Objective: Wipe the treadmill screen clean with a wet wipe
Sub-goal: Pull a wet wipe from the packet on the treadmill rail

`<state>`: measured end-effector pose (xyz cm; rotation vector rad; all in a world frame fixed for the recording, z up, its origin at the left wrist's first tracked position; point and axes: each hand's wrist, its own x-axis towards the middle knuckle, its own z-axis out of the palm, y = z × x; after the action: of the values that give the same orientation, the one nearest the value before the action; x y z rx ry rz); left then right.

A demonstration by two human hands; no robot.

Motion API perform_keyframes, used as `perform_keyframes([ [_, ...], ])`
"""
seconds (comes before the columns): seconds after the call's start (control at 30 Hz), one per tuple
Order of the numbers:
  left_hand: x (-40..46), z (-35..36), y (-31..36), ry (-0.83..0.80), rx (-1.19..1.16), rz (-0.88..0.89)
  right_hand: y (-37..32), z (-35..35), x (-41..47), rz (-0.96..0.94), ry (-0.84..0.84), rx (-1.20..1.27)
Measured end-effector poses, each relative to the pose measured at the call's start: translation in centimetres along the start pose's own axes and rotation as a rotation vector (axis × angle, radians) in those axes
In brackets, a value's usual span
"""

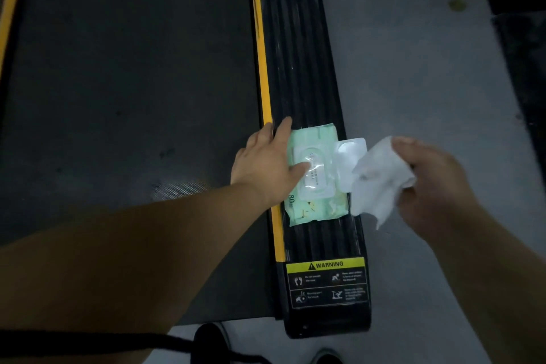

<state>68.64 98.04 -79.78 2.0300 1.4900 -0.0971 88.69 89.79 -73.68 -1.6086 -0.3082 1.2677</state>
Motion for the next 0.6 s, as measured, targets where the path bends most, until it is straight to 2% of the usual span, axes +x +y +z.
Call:
perform_keyframes([
  [0.07,-0.1,0.0,-0.4,-0.025,0.008,-0.025,0.0,1.3,-0.3,0.014,0.005,-0.045],
  [0.17,-0.1,-0.1,-0.7,-0.042,-0.004,0.006,0.0,2.9,-1.4,-0.096,-0.023,-0.203],
  [0.23,-0.6,-0.1,-1.2,-0.033,0.024,0.104,1.5,4.9,-2.5,-0.227,-0.115,-0.417],
  [0.3,-1.5,-0.2,-1.9,-0.008,0.068,0.201,4.0,5.4,-2.0,-0.418,-0.174,-0.755],
  [0.37,-2.3,-0.5,-2.4,-0.001,0.112,0.261,6.1,5.4,-1.4,-0.586,-0.208,-1.112],
  [0.43,-2.7,-0.4,-2.8,-0.018,0.170,0.316,7.6,5.0,-1.3,-0.674,-0.218,-1.319],
  [0.53,-2.9,0.4,-2.8,-0.100,0.328,0.387,8.5,5.0,-1.5,-0.710,-0.289,-1.446],
  [0.6,-2.9,0.6,-2.6,-0.133,0.370,0.379,8.2,5.1,-1.2,-0.686,-0.254,-1.401],
])
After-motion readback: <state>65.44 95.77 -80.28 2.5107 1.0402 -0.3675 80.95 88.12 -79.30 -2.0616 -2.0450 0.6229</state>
